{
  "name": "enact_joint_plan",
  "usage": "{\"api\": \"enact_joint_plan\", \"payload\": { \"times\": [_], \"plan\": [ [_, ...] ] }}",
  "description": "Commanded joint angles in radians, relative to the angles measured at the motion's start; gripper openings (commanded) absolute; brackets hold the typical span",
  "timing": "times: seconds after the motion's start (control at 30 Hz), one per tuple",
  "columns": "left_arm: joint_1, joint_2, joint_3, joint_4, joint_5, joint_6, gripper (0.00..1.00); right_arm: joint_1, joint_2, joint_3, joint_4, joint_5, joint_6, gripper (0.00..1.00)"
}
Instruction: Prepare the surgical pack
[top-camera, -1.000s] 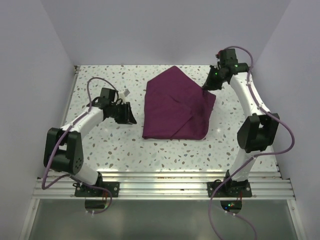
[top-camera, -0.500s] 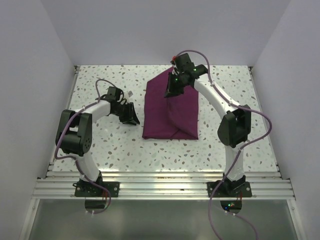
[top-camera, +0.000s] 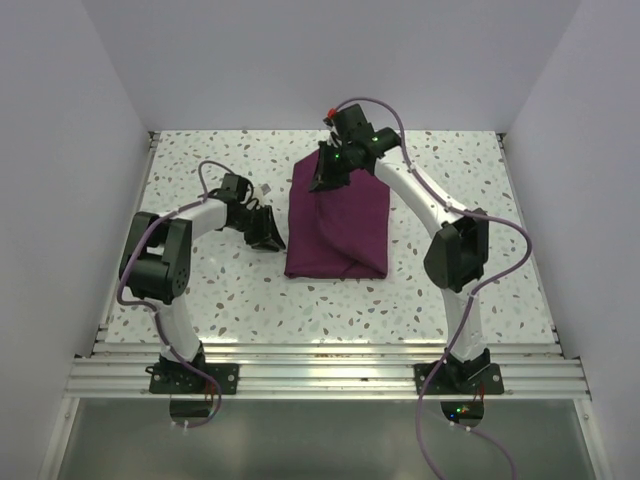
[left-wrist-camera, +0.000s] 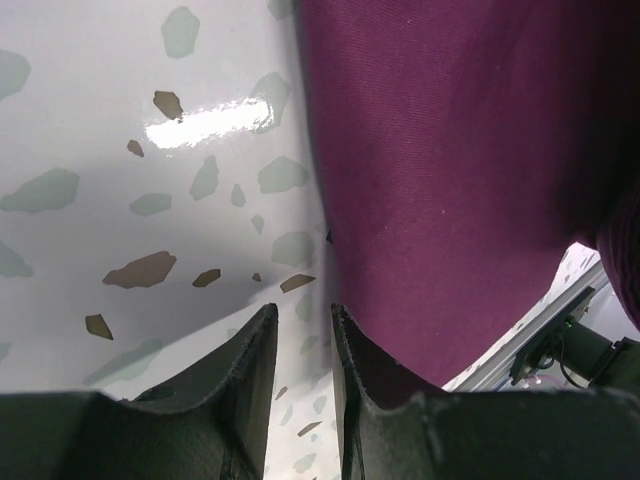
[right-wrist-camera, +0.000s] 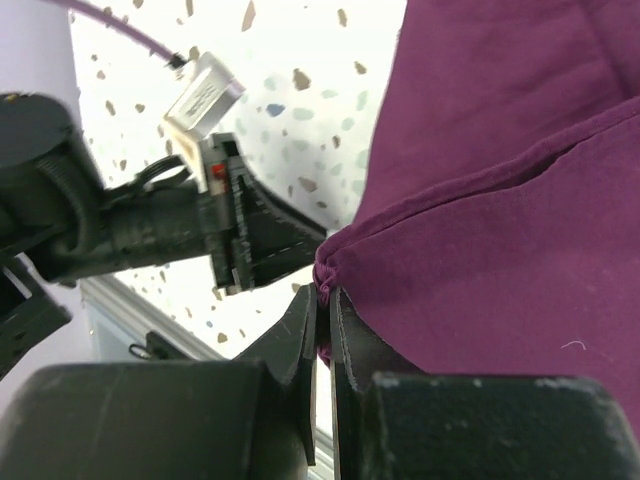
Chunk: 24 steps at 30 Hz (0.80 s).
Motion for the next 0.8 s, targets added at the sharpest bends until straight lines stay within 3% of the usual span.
{"api": "enact_joint_plan", "payload": {
  "times": [0.0, 0.77],
  "plan": [
    [-0.010, 0.010, 0.043, 0.037, 0.027, -0.020, 0.31, 0.019, -0.015, 0.026, 0.050, -0.086, 0.024, 0.00],
    [-0.019, 0.038, 0.056, 0.026, 0.010, -0.028, 0.31, 0.107, 0.063, -0.025, 0.103, -0.130, 0.021, 0.00]
  ]
}}
